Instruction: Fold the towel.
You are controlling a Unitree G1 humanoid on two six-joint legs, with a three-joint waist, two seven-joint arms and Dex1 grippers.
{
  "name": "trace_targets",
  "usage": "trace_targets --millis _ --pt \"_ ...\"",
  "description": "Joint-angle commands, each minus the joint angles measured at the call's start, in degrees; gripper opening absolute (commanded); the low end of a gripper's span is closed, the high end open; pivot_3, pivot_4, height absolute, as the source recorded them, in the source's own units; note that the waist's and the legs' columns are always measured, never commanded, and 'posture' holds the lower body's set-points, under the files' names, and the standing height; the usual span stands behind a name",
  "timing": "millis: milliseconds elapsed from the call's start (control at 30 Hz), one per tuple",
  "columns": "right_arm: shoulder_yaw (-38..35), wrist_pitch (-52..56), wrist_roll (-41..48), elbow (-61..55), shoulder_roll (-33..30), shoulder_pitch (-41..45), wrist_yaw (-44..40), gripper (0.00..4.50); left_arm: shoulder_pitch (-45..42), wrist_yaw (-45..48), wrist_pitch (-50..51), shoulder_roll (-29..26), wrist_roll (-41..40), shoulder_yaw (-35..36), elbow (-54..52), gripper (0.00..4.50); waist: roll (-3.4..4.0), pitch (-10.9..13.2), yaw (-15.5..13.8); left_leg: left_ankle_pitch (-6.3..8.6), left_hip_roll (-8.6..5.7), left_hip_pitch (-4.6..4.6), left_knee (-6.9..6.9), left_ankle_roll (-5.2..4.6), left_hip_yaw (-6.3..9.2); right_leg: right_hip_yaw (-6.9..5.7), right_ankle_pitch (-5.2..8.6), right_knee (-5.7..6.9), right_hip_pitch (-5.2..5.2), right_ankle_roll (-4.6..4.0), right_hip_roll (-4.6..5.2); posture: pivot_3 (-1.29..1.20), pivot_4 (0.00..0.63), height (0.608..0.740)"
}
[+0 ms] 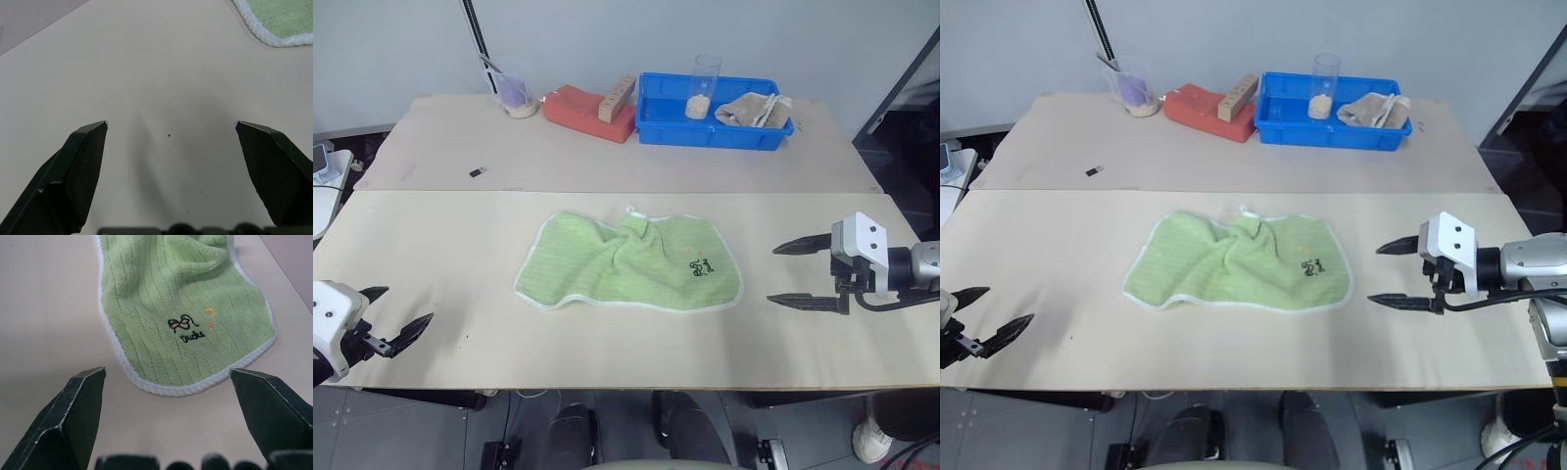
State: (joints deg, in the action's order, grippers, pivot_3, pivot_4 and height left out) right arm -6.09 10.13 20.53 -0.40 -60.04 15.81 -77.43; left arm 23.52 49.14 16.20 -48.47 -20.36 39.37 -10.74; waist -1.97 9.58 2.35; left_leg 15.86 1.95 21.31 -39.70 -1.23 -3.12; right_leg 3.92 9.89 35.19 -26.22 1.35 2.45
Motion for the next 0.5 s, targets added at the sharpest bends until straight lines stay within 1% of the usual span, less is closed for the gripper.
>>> trace_targets --millis 33,133,233,333,433,500 --pt "-1.0 -1.4 0.2 -0.3 -0.1 0.9 -0.3 4.48 0.3 0.6 0.5 0.0 -1.1 2.3 -2.2 4.50 0.00 0.0 0.0 0.00 0.00 0.00 0.00 0.00 0.00 0.00 0.00 0.00 0.00 0.00 0.00 0.00 0.150 0.714" --pt "-1.0 -1.9 0.1 -0.2 0.0 0.5 -0.4 4.48 1.4 2.5 -0.9 -0.4 -0.9 2.5 -2.8 4.50 0.00 0.0 0.0 0.00 0.00 0.00 0.00 0.00 0.00 0.00 0.00 -0.01 0.00 0.00 0.00 0.00 0.150 0.714" --pt "-0.9 -1.7 0.3 -0.4 0.5 0.6 0.0 4.48 0.6 6.7 -3.3 -0.3 -3.9 4.1 -1.4 4.50 0.00 0.0 0.0 0.00 0.00 0.00 0.00 0.00 -0.01 0.00 0.00 0.00 0.00 0.00 0.00 0.00 0.150 0.714" --pt "-0.9 -1.2 0.8 -1.1 0.9 0.6 0.1 4.48 0.2 7.8 -6.7 -0.1 -2.9 4.3 0.5 4.50 0.00 0.0 -0.1 0.00 0.00 0.00 -0.01 0.00 -0.01 -0.01 0.00 0.01 -0.01 -0.01 0.00 0.00 0.150 0.714" --pt "-1.0 -0.9 0.9 -1.5 1.2 0.6 0.3 4.48 0.1 8.3 -5.6 0.2 -4.0 4.5 0.8 4.50 0.00 0.0 0.0 0.00 0.00 -0.01 0.00 0.00 -0.01 0.00 0.00 0.01 0.00 -0.01 0.00 0.00 0.150 0.714" --pt "-1.1 -0.9 0.9 -1.7 1.2 0.6 0.3 4.48 0.0 9.0 -6.6 0.0 -3.5 3.8 0.8 4.50 0.00 0.0 0.0 0.00 0.00 0.00 0.00 0.00 -0.02 0.00 0.00 0.00 0.00 -0.01 0.01 0.00 0.150 0.714"
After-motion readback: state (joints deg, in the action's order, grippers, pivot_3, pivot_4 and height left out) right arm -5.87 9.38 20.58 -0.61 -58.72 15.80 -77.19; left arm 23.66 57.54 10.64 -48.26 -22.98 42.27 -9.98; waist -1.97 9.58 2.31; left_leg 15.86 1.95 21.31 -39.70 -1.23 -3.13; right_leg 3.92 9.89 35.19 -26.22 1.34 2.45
